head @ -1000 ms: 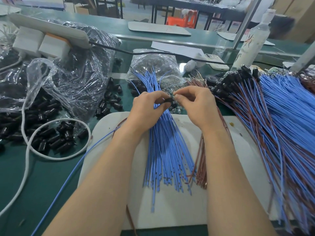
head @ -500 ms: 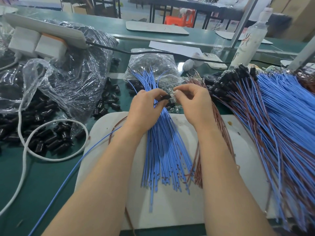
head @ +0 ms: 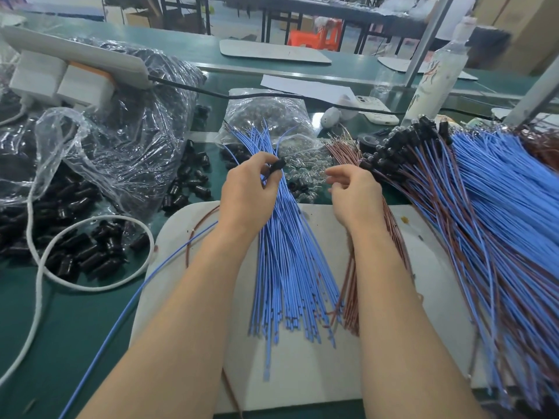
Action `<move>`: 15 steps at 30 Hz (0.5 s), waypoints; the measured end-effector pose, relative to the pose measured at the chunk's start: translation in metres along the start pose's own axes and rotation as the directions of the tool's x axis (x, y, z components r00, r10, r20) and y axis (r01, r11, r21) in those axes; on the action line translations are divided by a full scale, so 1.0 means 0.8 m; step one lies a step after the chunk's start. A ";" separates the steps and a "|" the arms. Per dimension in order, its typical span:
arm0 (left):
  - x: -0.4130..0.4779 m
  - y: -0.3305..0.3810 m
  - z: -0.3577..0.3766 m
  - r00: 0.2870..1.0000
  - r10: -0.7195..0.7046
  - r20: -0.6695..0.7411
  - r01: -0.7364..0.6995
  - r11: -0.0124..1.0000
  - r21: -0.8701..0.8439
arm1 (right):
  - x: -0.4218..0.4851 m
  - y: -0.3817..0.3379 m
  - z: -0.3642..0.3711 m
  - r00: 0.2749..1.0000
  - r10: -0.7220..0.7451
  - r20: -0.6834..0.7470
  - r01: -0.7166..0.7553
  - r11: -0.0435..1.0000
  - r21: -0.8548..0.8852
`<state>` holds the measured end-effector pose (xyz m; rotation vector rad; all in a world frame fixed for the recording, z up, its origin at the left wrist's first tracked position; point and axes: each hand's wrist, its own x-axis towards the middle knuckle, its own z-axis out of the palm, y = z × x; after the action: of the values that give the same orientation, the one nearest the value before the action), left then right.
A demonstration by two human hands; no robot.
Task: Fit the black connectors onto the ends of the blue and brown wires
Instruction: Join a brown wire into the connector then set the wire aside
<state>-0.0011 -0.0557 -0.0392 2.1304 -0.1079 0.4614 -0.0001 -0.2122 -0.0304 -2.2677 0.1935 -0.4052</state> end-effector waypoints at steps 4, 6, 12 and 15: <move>0.000 0.001 0.000 1.000 -0.002 0.010 0.002 1.000 -0.009 | 0.001 0.004 0.007 1.000 -0.023 -0.018 0.020 0.991 -0.131; 0.000 0.001 0.001 1.000 -0.005 0.012 0.005 1.000 -0.010 | 0.002 0.005 0.012 0.999 -0.020 0.041 0.027 0.984 -0.175; 0.000 -0.001 0.003 1.000 0.000 0.015 0.000 1.000 -0.004 | 0.006 0.007 0.017 0.999 -0.019 0.038 0.028 0.971 -0.236; 0.000 -0.001 0.004 1.000 0.005 0.021 -0.005 1.000 0.007 | 0.006 0.009 0.020 1.000 -0.009 0.008 0.010 0.976 -0.217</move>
<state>0.0000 -0.0574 -0.0415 2.1424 -0.1235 0.4431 0.0098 -0.2068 -0.0446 -2.4850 0.2335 -0.3979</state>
